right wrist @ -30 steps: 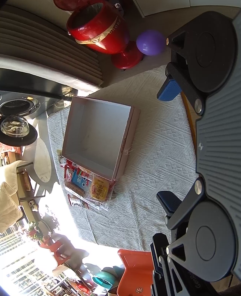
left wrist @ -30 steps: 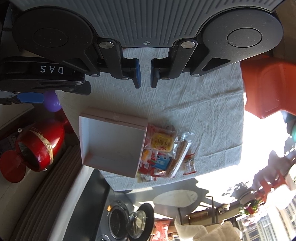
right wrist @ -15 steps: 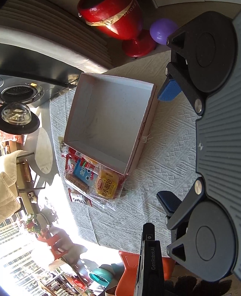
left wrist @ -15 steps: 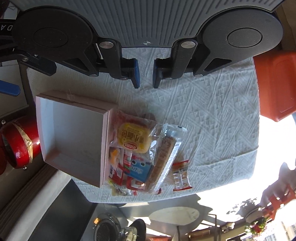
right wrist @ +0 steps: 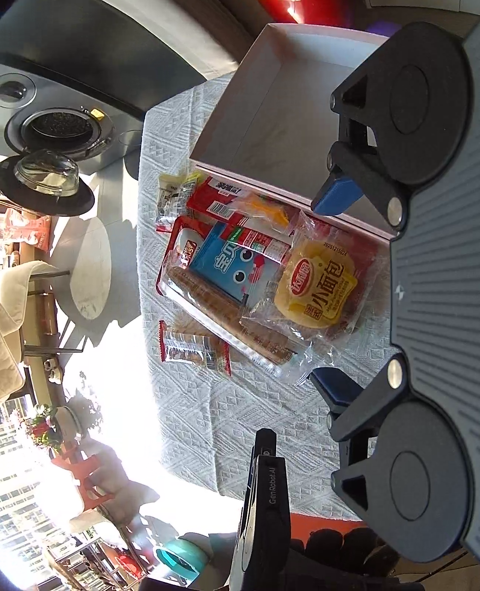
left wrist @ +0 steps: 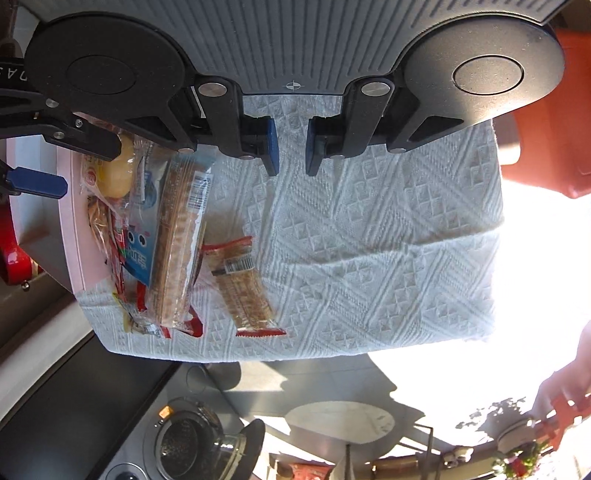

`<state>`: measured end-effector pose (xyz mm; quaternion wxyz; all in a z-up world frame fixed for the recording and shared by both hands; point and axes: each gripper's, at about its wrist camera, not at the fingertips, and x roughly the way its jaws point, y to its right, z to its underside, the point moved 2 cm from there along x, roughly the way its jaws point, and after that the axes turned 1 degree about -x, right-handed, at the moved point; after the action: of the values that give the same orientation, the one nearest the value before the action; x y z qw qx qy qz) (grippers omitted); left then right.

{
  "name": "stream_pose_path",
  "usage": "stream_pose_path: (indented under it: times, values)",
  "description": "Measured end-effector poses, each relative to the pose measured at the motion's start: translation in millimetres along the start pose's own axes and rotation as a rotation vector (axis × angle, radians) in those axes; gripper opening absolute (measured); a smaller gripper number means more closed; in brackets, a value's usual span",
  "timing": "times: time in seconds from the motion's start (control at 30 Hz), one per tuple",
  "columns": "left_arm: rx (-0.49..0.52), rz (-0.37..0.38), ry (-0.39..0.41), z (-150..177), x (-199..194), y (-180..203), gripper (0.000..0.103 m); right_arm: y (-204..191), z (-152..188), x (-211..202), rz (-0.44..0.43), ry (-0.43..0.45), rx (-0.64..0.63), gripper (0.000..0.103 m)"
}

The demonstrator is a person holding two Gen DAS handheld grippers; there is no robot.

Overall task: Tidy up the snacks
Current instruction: 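Move both grippers toward the snack pile beside the pink box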

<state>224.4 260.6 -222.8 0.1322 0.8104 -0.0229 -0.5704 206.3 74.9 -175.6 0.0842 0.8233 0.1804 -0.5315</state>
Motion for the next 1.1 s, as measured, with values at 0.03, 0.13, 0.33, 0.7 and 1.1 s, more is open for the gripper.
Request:
stream_pose_path:
  times: [0.03,0.13,0.33,0.7,1.1]
  values:
    - [0.003,0.022,-0.006,-2.4,2.1,-3.0,0.018,-3.8,-4.0,10.2,0.008,0.003,-0.004,0.08]
    - [0.033,0.114,-0.016,-10.2,7.6,0.0,0.018,-7.3,-14.6,39.9,0.05,-0.004,0.018,0.078]
    - [0.013,0.22,-0.023,-34.5,24.0,10.7,0.018,-18.8,-5.4,58.6,-0.148,-0.101,0.105,0.072]
    - [0.048,0.194,0.02,-35.3,22.3,87.7,0.018,50.7,13.6,42.9,-0.041,-0.036,0.107,0.073]
    - [0.272,0.196,-0.081,-43.2,91.1,224.5,0.018,46.4,87.0,2.9,-0.237,-0.042,-0.047,0.085]
